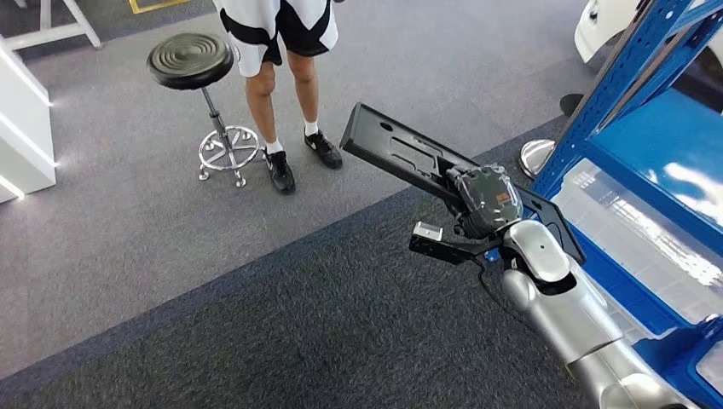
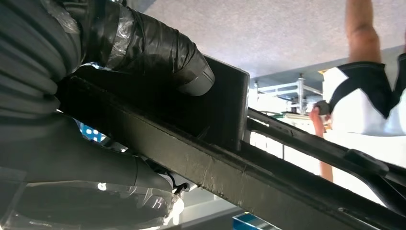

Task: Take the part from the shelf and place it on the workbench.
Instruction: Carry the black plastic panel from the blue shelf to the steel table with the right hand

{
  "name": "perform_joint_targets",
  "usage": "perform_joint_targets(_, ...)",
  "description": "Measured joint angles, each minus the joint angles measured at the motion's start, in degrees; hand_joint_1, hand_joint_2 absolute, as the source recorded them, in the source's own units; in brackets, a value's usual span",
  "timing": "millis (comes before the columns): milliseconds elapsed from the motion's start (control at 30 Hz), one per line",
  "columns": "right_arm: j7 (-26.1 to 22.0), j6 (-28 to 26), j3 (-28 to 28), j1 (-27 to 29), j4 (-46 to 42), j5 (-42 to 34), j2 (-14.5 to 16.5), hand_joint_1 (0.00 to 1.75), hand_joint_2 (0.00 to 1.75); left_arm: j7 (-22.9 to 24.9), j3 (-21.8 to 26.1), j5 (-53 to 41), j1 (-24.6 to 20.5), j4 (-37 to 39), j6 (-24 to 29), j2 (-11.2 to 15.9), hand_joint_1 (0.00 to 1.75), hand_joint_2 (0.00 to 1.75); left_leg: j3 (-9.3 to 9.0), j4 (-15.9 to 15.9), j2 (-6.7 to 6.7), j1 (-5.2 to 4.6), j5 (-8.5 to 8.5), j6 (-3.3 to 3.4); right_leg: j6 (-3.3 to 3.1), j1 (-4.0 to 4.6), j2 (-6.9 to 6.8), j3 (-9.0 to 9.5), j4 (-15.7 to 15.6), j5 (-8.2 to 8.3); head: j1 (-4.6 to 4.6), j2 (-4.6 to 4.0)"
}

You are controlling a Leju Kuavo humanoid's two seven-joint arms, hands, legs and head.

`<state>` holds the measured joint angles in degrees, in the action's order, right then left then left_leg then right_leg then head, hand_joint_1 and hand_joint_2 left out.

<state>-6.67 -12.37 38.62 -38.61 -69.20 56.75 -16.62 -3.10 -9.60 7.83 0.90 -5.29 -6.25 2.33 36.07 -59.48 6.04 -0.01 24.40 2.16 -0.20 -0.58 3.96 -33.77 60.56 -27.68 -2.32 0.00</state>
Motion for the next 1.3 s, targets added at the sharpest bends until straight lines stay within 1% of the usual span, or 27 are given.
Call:
perform_joint_targets(33, 0.1, -0.1, 0.0, 0.2, -0.2, 0.1, -0.1, 1.75, 1.75, 0.1, 0.0, 0.0, 0.0, 0.0, 0.0, -0.1, 0.00, 1.75, 0.25, 0.0, 0.58, 0.15, -0.16, -0.30, -0.04, 0.10, 0.18, 0.19, -0.6, -0.13, 0.01, 0.00)
perform_joint_targets(100, 0.3, -0.2, 0.0, 0.5, -0.6, 0.3, -0.1, 1.75, 1.75, 0.3, 0.0, 0.0, 0.2, 0.0, 0.0, 0.0, 0.00, 1.75, 0.59, 0.2, 1.57, 0.42, -0.38, -0.98, -0.22, 0.07, -1.03, 0.49, -1.3, 0.11, 0.03, 0.00)
perform_joint_targets(133, 0.4, -0.2, 0.1, 0.6, -0.9, 0.4, 0.0, 1.75, 1.75, 0.3, 0.0, 0.0, 0.2, 0.0, 0.0, 0.0, 0.00, 1.75, 0.81, -0.3, 0.95, 0.33, 0.02, -1.29, -0.44, -0.08, -1.72, 0.80, -1.8, 0.32, 0.03, 0.00)
perform_joint_targets(167, 0.5, -0.2, 0.1, 0.7, -1.1, 0.5, 0.1, 1.75, 1.75, 0.4, 0.0, 0.1, 0.2, 0.0, -0.1, 0.1, 0.00, 1.75, 1.44, -1.7, -0.35, 0.22, 0.99, -1.61, -0.71, -0.23, -2.49, 1.12, -2.3, 0.54, -0.02, 0.00)
perform_joint_targets(233, 0.9, 0.0, 0.3, 0.7, -1.3, 1.2, 0.8, 1.75, 1.75, 0.4, 0.0, 0.5, 0.1, 0.0, -0.5, 0.6, 0.00, 1.75, 4.23, -7.8, -3.89, 0.25, 4.35, -2.21, -1.11, -0.21, -3.99, 1.51, -2.9, 0.70, -0.11, 0.00)
perform_joint_targets(300, 1.9, 0.7, 0.9, 0.6, -1.3, 2.5, 2.5, 1.75, 1.75, 0.6, 0.0, 1.0, 0.1, 0.0, -1.4, 1.3, 0.00, 1.75, 7.21, -14.1, -5.42, 0.74, 6.64, -2.81, -1.27, -0.11, -5.39, 1.52, -2.8, 0.59, -0.15, 0.00)
perform_joint_targets(333, 2.3, 1.1, 1.3, 0.6, -1.3, 3.1, 3.6, 1.75, 1.75, 0.8, 0.0, 1.2, 0.1, 0.0, -1.7, 1.6, 0.00, 1.75, 7.48, -14.8, -5.68, 0.97, 6.38, -3.07, -1.24, -0.11, -6.03, 1.53, -2.7, 0.50, -0.15, 0.00)
perform_joint_targets(367, 2.7, 1.4, 1.8, 0.5, -1.2, 3.5, 4.6, 1.75, 1.75, 1.0, 0.0, 1.4, 0.1, 0.0, -2.0, 2.0, 0.00, 1.75, 6.62, -13.3, -5.92, 1.14, 5.18, -3.26, -1.16, -0.14, -6.62, 1.55, -2.6, 0.37, -0.15, 0.00)
perform_joint_targets(433, 3.0, 1.8, 2.7, 0.1, -1.2, 4.0, 6.5, 1.75, 1.75, 1.5, 0.0, 1.6, 0.0, 0.0, -2.2, 2.7, 0.00, 1.75, 2.58, -5.6, -7.49, 1.21, 1.93, -3.35, -0.77, -0.19, -7.88, 1.66, -2.2, -0.08, -0.15, 0.00)
perform_joint_targets(500, 3.2, 2.0, 3.4, -0.6, -1.2, 4.3, 7.6, 1.75, 1.75, 1.6, 0.0, 1.8, 0.0, -0.1, -2.2, 3.2, 0.00, 1.75, -0.18, -0.2, -8.90, 0.87, 0.41, -2.92, -0.22, 0.02, -9.12, 1.72, -1.9, -0.57, -0.14, 0.00)
perform_joint_targets(533, 3.3, 2.0, 3.8, -0.9, -1.2, 4.5, 8.0, 1.75, 1.75, 1.6, 0.0, 1.8, 0.0, -0.1, -2.2, 3.4, 0.00, 1.75, -0.37, 0.4, -8.97, 0.66, 0.53, -2.62, 0.05, 0.16, -9.69, 1.79, -1.9, -0.70, -0.13, 0.00)
perform_joint_targets(600, 3.4, 2.0, 4.5, -1.3, -1.2, 4.6, 8.8, 1.75, 1.75, 1.6, 0.0, 1.9, 0.4, -0.2, -2.2, 3.7, 0.00, 1.75, -0.26, 0.5, -7.70, 0.54, 0.28, -1.95, 0.56, 0.27, -10.69, 2.04, -2.1, -0.85, -0.13, 0.00)
perform_joint_targets(633, 3.5, 2.1, 4.8, -1.4, -1.3, 4.7, 9.1, 1.75, 1.75, 1.6, 0.0, 1.9, 0.6, -0.2, -2.2, 3.9, 0.00, 1.75, -0.33, 0.8, -7.14, 0.59, 0.14, -1.61, 0.80, 0.17, -10.39, 2.12, -1.9, -1.21, -0.11, 0.00)
perform_joint_targets(700, 3.5, 2.2, 5.3, -1.7, -1.3, 5.0, 9.4, 1.75, 1.75, 1.6, 0.0, 1.9, 0.7, -0.2, -2.3, 4.1, 0.00, 1.75, -0.56, 1.3, -6.10, 0.75, -0.19, -0.89, 1.05, -0.11, -7.86, 1.00, 1.1, -3.47, -0.11, 0.00)
perform_joint_targets(767, 3.6, 2.8, 5.9, -2.0, -1.4, 5.7, 9.6, 1.75, 1.75, 1.6, 0.0, 1.9, 0.6, -0.2, -2.3, 4.2, 0.00, 1.75, -0.59, 1.4, -4.96, 0.68, -0.27, -0.51, 1.03, -0.19, -5.00, -2.37, 8.5, -7.23, -0.10, 0.00)
perform_joint_targets(800, 3.7, 3.2, 6.3, -2.0, -1.4, 6.0, 9.7, 1.75, 1.75, 1.5, 0.0, 1.9, 0.5, -0.2, -2.3, 4.2, 0.00, 1.75, -0.58, 1.4, -4.24, 0.59, -0.26, -0.43, 0.98, -0.15, -4.45, -4.14, 12.0, -8.44, -0.10, 0.00)
perform_joint_targets(833, 3.8, 3.5, 6.7, -2.1, -1.4, 6.3, 9.9, 1.75, 1.75, 1.5, 0.0, 1.8, 0.5, -0.2, -2.3, 4.2, 0.00, 1.75, -0.59, 1.3, -3.43, 0.49, -0.24, -0.38, 0.90, -0.09, -4.16, -5.36, 14.1, -8.72, -0.10, 0.00)
perform_joint_targets(867, 4.0, 3.8, 7.0, -2.2, -1.5, 6.6, 10.0, 1.75, 1.75, 1.5, 0.0, 1.8, 0.5, -0.2, -2.3, 4.2, 0.00, 1.75, -0.61, 1.2, -2.62, 0.38, -0.21, -0.35, 0.72, -0.07, -3.99, -5.51, 13.9, -7.67, -0.10, 0.00)
perform_joint_targets(900, 4.1, 4.0, 7.3, -2.3, -1.7, 6.7, 10.1, 1.75, 1.75, 1.4, 0.0, 1.7, 0.5, -0.2, -2.2, 4.2, 0.00, 1.75, -0.65, 1.1, -1.81, 0.30, -0.18, -0.36, 0.44, -0.05, -3.64, -4.60, 11.4, -5.61, -0.10, 0.00)
perform_joint_targets(967, 4.2, 4.4, 7.7, -2.9, -2.2, 6.8, 10.4, 1.75, 1.75, 1.4, 0.0, 1.6, 0.5, -0.3, -2.2, 4.2, 0.00, 1.75, -0.58, 0.9, -0.49, 0.24, -0.10, -0.45, -0.28, -0.06, -1.22, -1.58, 4.0, -1.36, -0.11, 0.00)
perform_joint_targets(1000, 4.2, 4.4, 7.8, -3.2, -2.4, 6.9, 10.4, 1.75, 1.75, 1.4, 0.0, 1.6, 0.5, -0.3, -2.2, 4.2, 0.00, 1.75, -0.46, 0.8, -0.03, 0.20, -0.10, -0.53, -0.55, -0.10, 0.13, -0.50, 1.4, -0.21, -0.13, 0.00)
perform_joint_targets(1033, 4.2, 4.4, 7.9, -3.4, -2.5, 6.9, 10.5, 1.75, 1.75, 1.4, 0.0, 1.6, 0.5, -0.3, -2.2, 4.2, 0.00, 1.75, -0.25, 0.7, 0.40, 0.26, -0.14, -0.67, -0.67, -0.12, 1.07, 0.07, -0.2, 0.14, -0.13, 0.00)
perform_joint_targets(1067, 4.3, 4.5, 7.9, -3.6, -2.6, 6.9, 10.5, 1.75, 1.75, 1.4, -0.1, 1.6, 0.5, -0.3, -2.1, 4.2, 0.00, 1.75, -0.03, 0.6, 0.85, 0.36, -0.24, -0.88, -0.70, -0.04, 1.13, 0.21, -0.6, -0.01, -0.14, 0.00)
perform_joint_targets(1167, 4.3, 4.6, 8.2, -3.8, -3.0, 6.9, 10.9, 1.75, 1.75, 1.4, -0.1, 1.5, 0.8, -0.3, -2.1, 4.3, 0.00, 1.75, 0.39, 0.9, 2.70, 0.79, -0.65, -1.92, -0.84, 0.19, -0.42, 0.58, -1.5, 0.06, -0.08, 0.00)
perform_joint_targets(1200, 4.4, 4.7, 8.3, -3.8, -3.1, 6.9, 11.1, 1.75, 1.75, 1.5, -0.1, 1.4, 0.9, -0.3, -2.1, 4.3, 0.00, 1.75, 0.44, 0.9, 2.55, 0.74, -0.56, -2.17, -0.97, 0.06, -1.07, 0.89, -1.9, 0.22, -0.06, 0.00)
perform_joint_targets(1233, 4.5, 4.8, 8.3, -3.9, -3.2, 6.9, 11.2, 1.75, 1.75, 1.5, -0.1, 1.4, 0.9, -0.3, -2.1, 4.4, 0.00, 1.75, 0.65, 0.3, 1.45, 0.60, -0.07, -2.37, -1.17, -0.09, -1.67, 1.25, -2.5, 0.41, -0.12, 0.00)
perform_joint_targets(1300, 4.7, 5.1, 8.4, -4.1, -3.5, 7.0, 11.4, 1.75, 1.75, 1.5, -0.1, 1.4, 0.8, -0.3, -2.1, 4.5, 0.00, 1.75, 2.67, -4.3, -2.36, 0.57, 2.62, -2.75, -1.55, -0.10, -3.17, 1.84, -3.1, 0.62, -0.21, 0.00)
